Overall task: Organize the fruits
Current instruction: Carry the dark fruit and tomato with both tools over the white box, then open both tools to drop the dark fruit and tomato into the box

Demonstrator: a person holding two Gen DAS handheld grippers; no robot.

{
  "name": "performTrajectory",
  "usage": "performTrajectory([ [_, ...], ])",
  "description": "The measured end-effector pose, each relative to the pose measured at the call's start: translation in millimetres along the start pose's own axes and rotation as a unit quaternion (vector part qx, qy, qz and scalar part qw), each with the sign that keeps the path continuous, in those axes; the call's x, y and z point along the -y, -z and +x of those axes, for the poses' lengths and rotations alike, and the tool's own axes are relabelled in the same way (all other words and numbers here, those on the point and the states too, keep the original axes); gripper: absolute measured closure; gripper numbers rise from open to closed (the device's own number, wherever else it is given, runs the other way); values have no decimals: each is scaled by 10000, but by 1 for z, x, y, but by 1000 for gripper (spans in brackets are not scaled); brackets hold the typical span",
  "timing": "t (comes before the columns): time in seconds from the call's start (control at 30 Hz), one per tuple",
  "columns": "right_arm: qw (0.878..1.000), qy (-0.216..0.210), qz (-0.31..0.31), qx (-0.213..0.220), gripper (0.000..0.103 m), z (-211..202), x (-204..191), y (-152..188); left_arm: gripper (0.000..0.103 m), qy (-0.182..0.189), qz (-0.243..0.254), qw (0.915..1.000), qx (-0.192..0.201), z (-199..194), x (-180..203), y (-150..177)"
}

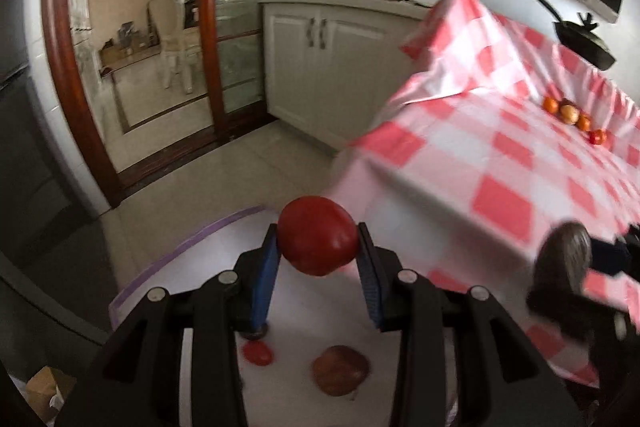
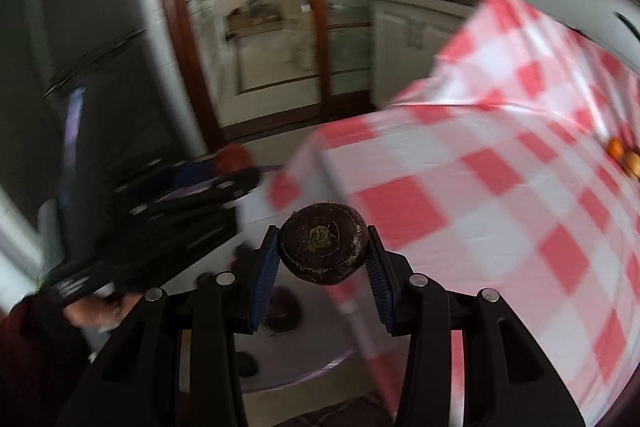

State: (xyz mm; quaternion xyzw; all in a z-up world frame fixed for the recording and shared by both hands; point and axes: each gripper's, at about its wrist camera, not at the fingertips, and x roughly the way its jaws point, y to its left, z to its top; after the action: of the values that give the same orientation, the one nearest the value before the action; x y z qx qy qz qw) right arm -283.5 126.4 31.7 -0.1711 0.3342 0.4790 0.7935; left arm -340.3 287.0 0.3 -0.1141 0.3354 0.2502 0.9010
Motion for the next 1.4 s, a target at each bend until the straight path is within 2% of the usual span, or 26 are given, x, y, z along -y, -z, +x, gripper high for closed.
performTrajectory([
  [0.1,9985,-223,-387,-322,60,18,-27,11,65,-191,-104,9995,-218,13,-16,9],
  [0.23,9930,-432,-641,-888,60,48,-48,29,65,-444,-124,9951,-871,49,-38,26],
  [0.37,9843,-547,-716,-1520,60,81,-60,48,65,-558,154,9831,-1737,92,-43,45],
  [0.5,9737,-478,-917,-2030,60,109,-74,63,65,-602,523,9711,-2248,120,-37,61],
  [0.63,9627,-465,-1113,-2422,60,132,-86,72,65,-662,739,9616,-2561,138,-34,75],
  [0.83,9481,-328,-1435,-2818,60,153,-96,89,65,-591,761,9597,-2640,143,-29,86],
  [1.0,9469,-295,-1435,-2863,59,161,-97,85,63,-595,753,9606,-2608,145,-28,86],
  [1.07,9486,-290,-1362,-2843,53,159,-96,83,57,-570,718,9610,-2607,148,-29,83],
  [1.13,9519,-328,-1247,-2779,46,156,-92,77,41,-547,691,9635,-2528,147,-29,82],
  [1.17,9535,-364,-1187,-2745,44,154,-91,75,38,-559,690,9651,-2464,143,-28,80],
  [1.23,9559,-430,-1127,-2679,41,147,-90,71,25,-658,736,9688,-2272,135,-27,75],
  [1.4,9653,-717,-995,-2306,40,119,-87,54,14,-931,704,9755,-1865,115,-27,57],
])
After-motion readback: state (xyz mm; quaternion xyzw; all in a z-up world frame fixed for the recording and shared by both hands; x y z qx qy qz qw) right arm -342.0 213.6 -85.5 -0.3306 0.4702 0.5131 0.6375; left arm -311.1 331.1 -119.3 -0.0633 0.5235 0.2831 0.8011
